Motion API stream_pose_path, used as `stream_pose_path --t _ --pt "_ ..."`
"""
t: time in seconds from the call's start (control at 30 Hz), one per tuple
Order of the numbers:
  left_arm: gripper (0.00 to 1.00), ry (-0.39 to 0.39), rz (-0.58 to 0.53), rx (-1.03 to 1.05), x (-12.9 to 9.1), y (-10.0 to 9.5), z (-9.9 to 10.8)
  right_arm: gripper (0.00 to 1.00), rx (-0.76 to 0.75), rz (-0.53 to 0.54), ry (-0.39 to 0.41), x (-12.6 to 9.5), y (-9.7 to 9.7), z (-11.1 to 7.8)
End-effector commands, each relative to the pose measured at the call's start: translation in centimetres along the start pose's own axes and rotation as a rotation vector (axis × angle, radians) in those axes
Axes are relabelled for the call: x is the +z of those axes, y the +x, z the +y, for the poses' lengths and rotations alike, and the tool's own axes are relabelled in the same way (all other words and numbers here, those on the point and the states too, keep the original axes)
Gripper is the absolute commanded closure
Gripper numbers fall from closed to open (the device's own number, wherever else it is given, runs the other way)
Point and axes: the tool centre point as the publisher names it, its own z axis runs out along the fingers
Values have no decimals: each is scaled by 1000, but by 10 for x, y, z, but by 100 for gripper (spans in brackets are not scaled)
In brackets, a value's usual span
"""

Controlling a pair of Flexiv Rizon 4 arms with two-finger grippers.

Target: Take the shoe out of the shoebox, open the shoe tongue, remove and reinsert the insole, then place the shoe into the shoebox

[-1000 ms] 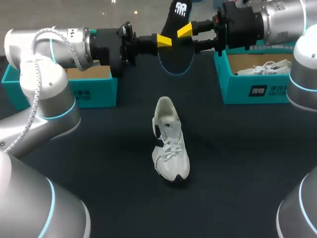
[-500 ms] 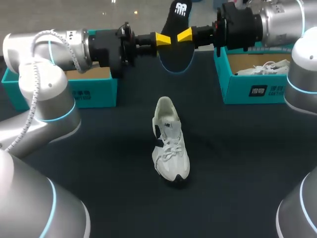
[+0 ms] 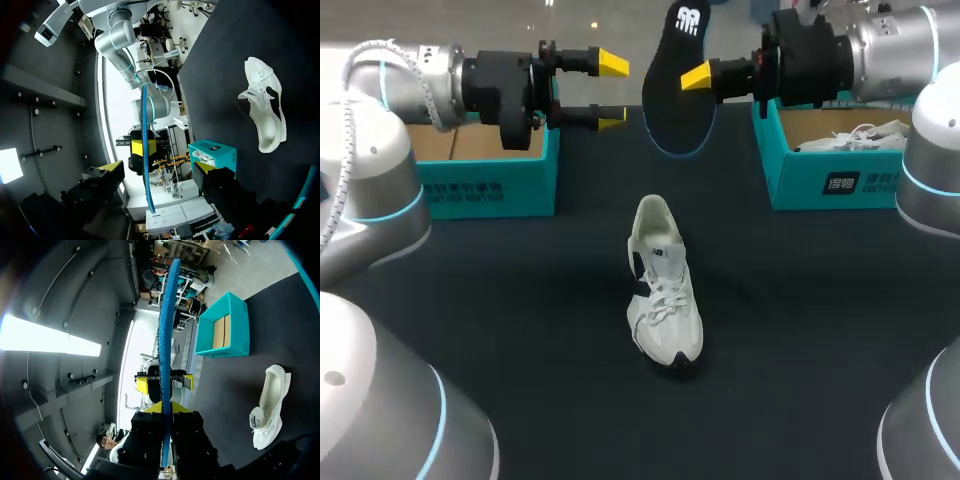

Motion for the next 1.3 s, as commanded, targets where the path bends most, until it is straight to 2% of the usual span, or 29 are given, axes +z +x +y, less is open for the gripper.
stream_pose_path --t 0.03,0.17,0.37,0.47,0.67,1.03,1.3 --pt "0 93 47 -1 -40 -3 9 100 -1 -6 5 0 -1 0" --pt "0 119 93 18 -57 3 11 100 -2 -9 6 -2 -2 -1" --pt "0 214 145 -1 -78 21 11 100 -33 -14 -2 -5 -2 -1" --pt "0 261 175 3 -86 31 12 100 -88 -14 -5 -6 -1 1" --pt "0 318 252 -9 -102 55 12 100 -293 -18 -21 -5 1 8" --pt "0 351 348 -26 -117 82 15 100 -472 -40 -50 9 5 36" --pt "0 320 416 -78 -126 100 18 100 -525 -73 -61 21 -4 54"
